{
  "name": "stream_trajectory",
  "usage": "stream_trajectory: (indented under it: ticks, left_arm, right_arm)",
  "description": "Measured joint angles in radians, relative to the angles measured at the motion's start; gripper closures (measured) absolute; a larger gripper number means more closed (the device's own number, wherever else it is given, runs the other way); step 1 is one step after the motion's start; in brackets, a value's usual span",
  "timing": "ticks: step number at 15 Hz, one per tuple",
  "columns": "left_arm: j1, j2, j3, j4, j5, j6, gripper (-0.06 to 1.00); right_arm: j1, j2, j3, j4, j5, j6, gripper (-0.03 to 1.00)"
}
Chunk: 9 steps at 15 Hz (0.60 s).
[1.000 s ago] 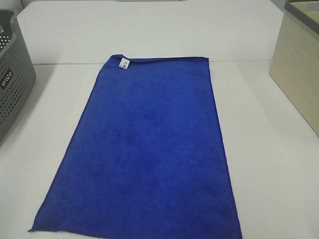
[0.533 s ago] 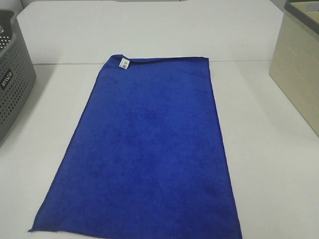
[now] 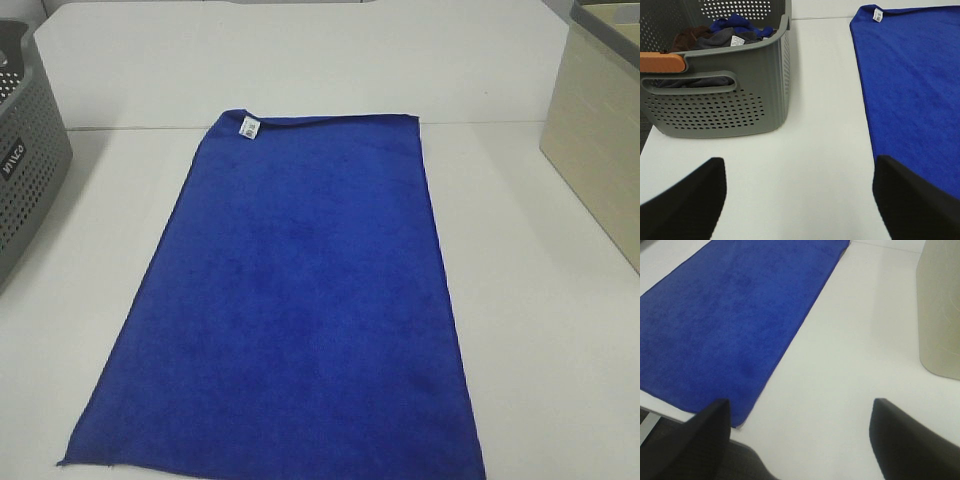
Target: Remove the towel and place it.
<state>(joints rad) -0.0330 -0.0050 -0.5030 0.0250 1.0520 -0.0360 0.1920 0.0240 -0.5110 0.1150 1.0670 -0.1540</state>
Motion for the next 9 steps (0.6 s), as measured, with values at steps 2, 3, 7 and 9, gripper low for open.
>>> stream_trajectory:
  ticks: [2,3,7,9]
  left_arm:
    - [0.000,0.000,0.002,0.005,0.000,-0.013,0.18]
    - [0.000,0.000,0.002,0.007,0.000,-0.019,0.18]
    - [0.000,0.000,0.002,0.007,0.000,-0.020,0.18]
    - [0.000,0.000,0.002,0.007,0.000,-0.020,0.18]
  right_arm:
    - [0.000,-0.028,0.000,0.001,0.000,0.000,0.21]
    - [0.000,-0.029,0.000,0.001,0.000,0.000,0.21]
    - [0.000,-0.029,0.000,0.004,0.000,0.000,0.21]
    - [0.000,-0.029,0.000,0.015,0.000,0.000,0.21]
